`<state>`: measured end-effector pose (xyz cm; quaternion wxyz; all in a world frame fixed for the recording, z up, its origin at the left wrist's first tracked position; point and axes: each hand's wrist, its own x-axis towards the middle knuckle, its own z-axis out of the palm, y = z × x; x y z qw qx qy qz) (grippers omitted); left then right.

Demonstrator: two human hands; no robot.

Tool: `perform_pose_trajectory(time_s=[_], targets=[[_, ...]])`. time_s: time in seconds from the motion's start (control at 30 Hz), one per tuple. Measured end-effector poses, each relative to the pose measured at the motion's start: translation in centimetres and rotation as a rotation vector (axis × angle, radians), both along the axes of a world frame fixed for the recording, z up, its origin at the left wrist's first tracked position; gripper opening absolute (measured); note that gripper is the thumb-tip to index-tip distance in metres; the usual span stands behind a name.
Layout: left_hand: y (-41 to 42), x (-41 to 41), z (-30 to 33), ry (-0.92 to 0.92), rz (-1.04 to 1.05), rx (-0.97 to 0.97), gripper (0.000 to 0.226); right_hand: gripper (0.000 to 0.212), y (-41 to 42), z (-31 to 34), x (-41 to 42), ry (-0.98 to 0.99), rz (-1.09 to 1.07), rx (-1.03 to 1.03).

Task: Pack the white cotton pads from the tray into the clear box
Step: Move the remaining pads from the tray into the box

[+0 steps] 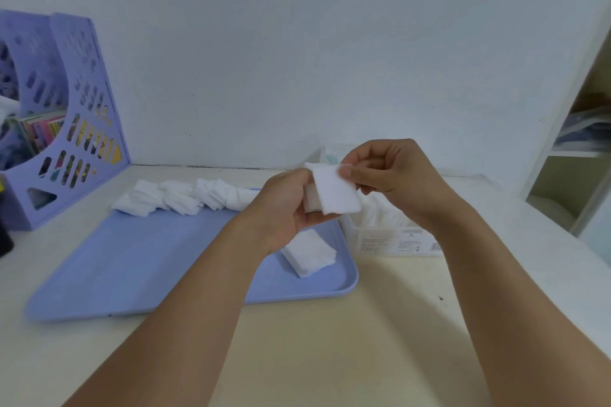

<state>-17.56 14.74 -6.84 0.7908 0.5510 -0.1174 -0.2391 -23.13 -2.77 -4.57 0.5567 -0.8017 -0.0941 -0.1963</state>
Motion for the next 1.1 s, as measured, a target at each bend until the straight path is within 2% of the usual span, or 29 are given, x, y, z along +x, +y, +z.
perform_pose_trajectory(time_s=[0.1,0.3,0.57,0.7,0.97,1.1], targets=[[0.0,-0.2,-0.2,-0.04,-0.102,0.025,0.034,0.001,0.5,-0.5,0.3,0.004,-0.025,-0.087],[0.1,-0.1,-0.3,-0.05,-0.132,-0.013,0.037,0.003,1.1,-0.5,0.4,-0.072,-0.091,-0.077],[-0.3,-0.5,0.2,-0.025,-0.208,-0.031,0.055,0.004,1.5,-1.0,0.8,-0.091,-0.143,-0.069],[-0.2,-0.4,-0.3,-0.116,-0.152,0.022,0.034,0.007,1.4,-1.1,1.0,-0.108,-0.141,-0.1],[0.0,-0.5,-0.5,-0.139,-0.16,-0.008,0.027,0.007,1.4,-1.2,1.2,-0.122,-0.142,-0.111],[0.1,-0.3,-0.6,-0.161,-0.153,-0.031,0.027,0.004,1.7,-1.6,1.4,-0.156,-0.211,-0.144]])
